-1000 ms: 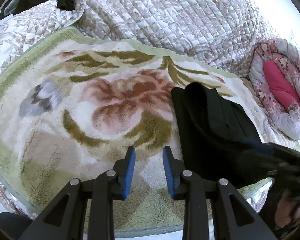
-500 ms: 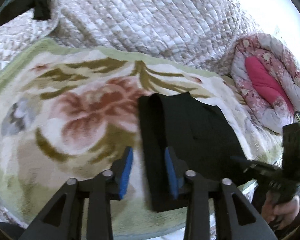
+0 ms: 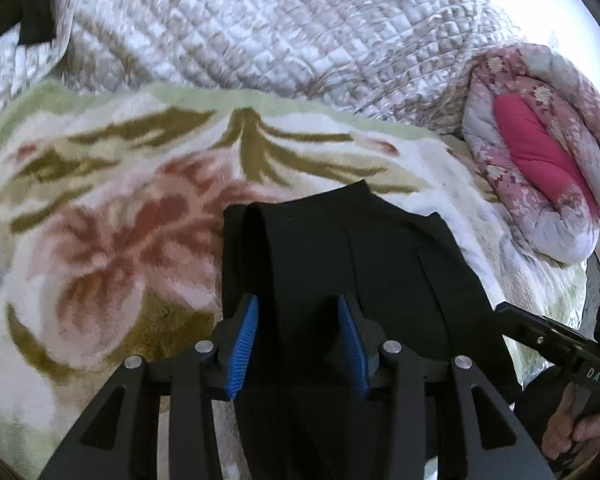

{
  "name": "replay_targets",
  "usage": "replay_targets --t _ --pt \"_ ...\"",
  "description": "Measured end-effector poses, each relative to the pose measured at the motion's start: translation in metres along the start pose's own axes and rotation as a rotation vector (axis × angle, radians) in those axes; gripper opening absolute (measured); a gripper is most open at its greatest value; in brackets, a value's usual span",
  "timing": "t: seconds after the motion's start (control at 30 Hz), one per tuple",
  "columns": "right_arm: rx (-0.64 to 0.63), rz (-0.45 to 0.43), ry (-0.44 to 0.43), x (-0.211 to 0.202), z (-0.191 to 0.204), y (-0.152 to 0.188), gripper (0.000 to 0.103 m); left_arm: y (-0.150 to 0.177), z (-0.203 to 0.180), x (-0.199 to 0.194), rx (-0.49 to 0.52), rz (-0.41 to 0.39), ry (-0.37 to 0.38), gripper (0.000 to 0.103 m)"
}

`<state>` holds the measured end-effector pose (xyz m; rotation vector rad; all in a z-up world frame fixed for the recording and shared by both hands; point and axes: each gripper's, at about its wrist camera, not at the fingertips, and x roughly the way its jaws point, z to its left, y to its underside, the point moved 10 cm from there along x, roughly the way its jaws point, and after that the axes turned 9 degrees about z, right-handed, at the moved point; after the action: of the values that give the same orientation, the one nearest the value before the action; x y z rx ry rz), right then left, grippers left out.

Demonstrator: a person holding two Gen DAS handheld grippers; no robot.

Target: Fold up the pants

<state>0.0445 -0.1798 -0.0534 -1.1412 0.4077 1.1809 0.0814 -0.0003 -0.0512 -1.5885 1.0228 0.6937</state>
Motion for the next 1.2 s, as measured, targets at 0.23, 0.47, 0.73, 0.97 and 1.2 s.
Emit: replay_targets --t 0.23,0.47,0.73,0.97,1.2 --pt "0.017 -0.029 0.024 -0.006 -0.012 -0.008 0.023 -0.010 -0.007 -0.008 0.059 -0.062 -0.032 0.004" --pt "-0.062 -0.050 0.108 0.004 -0.012 -0.031 0.023 -0.002 0.012 -0.004 0.043 -0.056 -0.029 0.005" --pt "-0.086 0.004 0.209 0.042 -0.035 -0.045 0.023 -0.003 0.010 -0.006 0.044 -0.047 0.000 0.011" --pt "-0.088 -0.017 0.163 0.001 -0.018 -0.014 0.023 -0.001 0.016 -0.035 0.034 -0.084 -0.035 0.011" --pt "-0.191 0.032 0.142 0.001 0.022 0.037 0.023 0.025 -0.030 -0.056 0.117 -0.096 0.060 0.011"
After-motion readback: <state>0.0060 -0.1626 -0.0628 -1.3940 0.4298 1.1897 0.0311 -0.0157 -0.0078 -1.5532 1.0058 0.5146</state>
